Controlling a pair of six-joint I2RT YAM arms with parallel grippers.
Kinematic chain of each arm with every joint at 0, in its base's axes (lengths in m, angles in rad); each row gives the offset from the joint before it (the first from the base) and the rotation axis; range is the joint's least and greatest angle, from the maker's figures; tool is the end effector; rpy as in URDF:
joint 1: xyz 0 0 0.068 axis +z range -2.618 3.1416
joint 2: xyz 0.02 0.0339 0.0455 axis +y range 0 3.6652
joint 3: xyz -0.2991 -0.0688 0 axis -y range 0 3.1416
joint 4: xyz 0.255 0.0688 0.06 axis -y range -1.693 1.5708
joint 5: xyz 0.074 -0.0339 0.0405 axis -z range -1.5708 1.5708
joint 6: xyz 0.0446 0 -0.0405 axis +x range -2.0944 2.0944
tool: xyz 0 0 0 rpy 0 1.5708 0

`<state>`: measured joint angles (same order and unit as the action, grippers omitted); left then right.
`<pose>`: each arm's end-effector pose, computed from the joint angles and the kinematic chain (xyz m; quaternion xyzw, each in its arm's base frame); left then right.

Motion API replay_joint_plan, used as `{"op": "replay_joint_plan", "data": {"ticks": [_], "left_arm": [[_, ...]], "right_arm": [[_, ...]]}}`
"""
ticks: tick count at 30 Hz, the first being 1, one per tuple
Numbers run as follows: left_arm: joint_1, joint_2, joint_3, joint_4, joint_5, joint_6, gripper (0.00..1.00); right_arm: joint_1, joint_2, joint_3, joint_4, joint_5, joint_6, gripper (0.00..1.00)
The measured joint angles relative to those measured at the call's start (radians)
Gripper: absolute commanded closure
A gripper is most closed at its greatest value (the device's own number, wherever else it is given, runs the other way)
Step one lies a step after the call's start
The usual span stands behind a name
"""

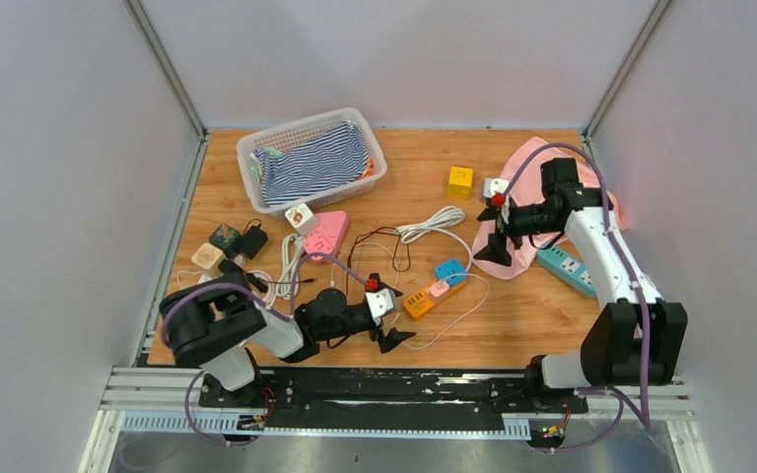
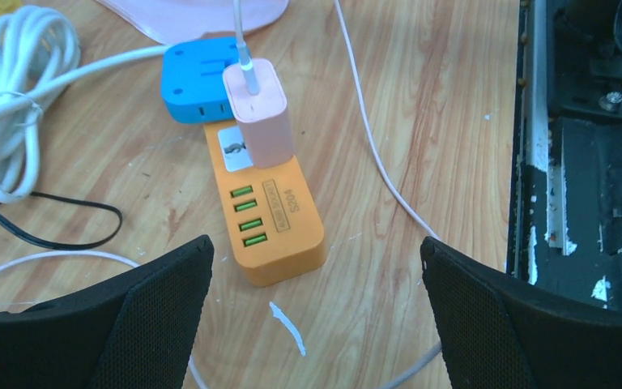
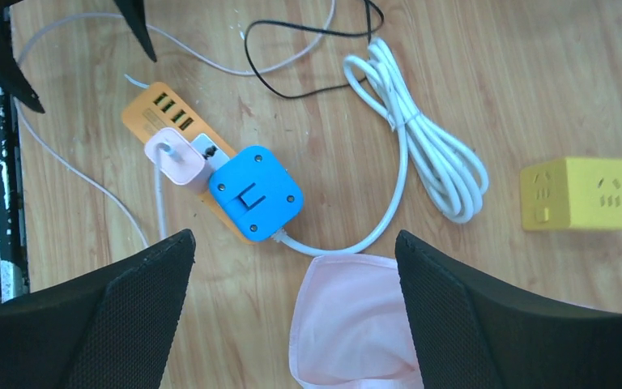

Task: Pull the plug off the socket
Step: Remove the plug from the socket.

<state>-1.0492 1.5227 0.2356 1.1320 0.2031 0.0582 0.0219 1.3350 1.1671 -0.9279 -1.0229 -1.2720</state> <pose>0.1172 -0.2220 0.1661 0.4535 0.6083 -0.3753 0.5324 0.2551 0.0437 0.3344 -0.6028 0.6069 0.2657 0.4447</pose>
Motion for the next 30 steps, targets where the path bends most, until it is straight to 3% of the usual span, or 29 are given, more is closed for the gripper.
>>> {"op": "replay_joint_plan", "data": {"ticks": [6,12,30], "left_arm": [[0.0,0.225,0.001,0.232,0.013,0.018,0.03],[0.0,0.265,0.006,0.307,0.003,0.034,0.07],[-0.024,0.319,0.108,0.256,-0.062,0.096,0.08]], "right_arm": [[0.002,0.153,0.011,0.079,0.041,0.132,0.15],[0.026,0.296,0.022,0.102,0.056,0.193,0.14],[0.132,0.473,0.054,0.101,0.105,0.337,0.13]]}}
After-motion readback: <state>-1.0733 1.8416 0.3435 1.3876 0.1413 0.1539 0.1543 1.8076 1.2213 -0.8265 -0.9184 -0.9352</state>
